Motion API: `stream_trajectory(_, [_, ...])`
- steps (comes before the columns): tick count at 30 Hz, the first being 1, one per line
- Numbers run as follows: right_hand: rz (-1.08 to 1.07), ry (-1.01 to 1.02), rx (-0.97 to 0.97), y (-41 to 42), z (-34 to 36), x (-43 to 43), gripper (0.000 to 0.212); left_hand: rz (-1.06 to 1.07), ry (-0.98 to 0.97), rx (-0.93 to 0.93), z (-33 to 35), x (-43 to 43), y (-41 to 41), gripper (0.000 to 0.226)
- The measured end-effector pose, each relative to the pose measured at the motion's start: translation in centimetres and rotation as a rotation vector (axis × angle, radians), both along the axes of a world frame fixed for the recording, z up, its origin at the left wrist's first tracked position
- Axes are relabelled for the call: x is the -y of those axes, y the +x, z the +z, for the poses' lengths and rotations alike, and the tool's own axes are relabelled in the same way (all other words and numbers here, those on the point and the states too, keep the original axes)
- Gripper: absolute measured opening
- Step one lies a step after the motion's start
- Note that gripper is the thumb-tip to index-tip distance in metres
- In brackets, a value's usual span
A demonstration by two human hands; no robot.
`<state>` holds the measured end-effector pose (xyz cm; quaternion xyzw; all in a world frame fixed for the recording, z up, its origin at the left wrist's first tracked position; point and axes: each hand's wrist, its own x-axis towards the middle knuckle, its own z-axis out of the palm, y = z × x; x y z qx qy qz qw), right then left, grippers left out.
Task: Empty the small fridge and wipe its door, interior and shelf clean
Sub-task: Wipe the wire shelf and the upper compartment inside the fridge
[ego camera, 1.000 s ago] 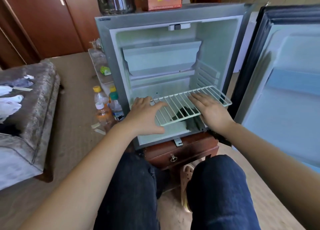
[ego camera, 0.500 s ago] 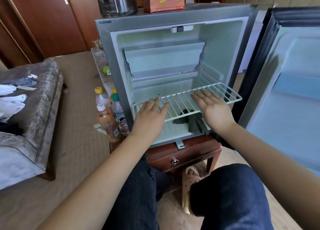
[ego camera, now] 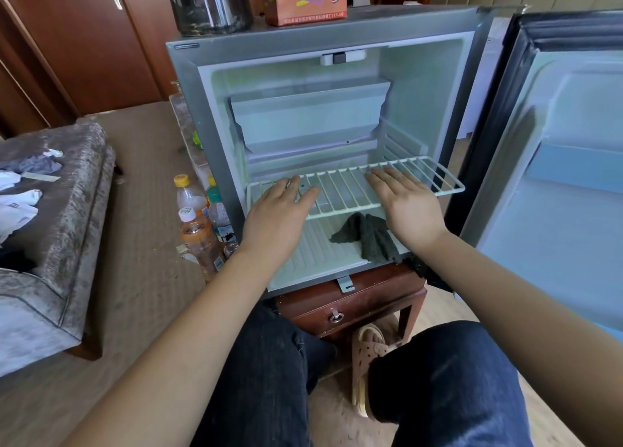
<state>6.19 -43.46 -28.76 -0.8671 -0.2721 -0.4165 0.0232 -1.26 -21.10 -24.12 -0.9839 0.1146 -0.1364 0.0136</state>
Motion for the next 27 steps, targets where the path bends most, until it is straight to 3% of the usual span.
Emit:
stream_trajectory(9, [0.019,0.011,-0.053,0.5,0.8,-0.2,0.066,0.024,-0.015,0.066,0.2,-0.1,0.2,0.069])
stream_trajectory(23, [-0.013,0.074,-0.338,3.2,0.4,-1.4,0.079,0.048,0.001,0.023,0.6,-0.3,2.8,0.069])
stream_trajectory(27, [0.000,0.087,-0.216,3.3,-0.4,-0.9,0.079,0.073,-0.004,0.029,0.3,0.4,2.5,0.069])
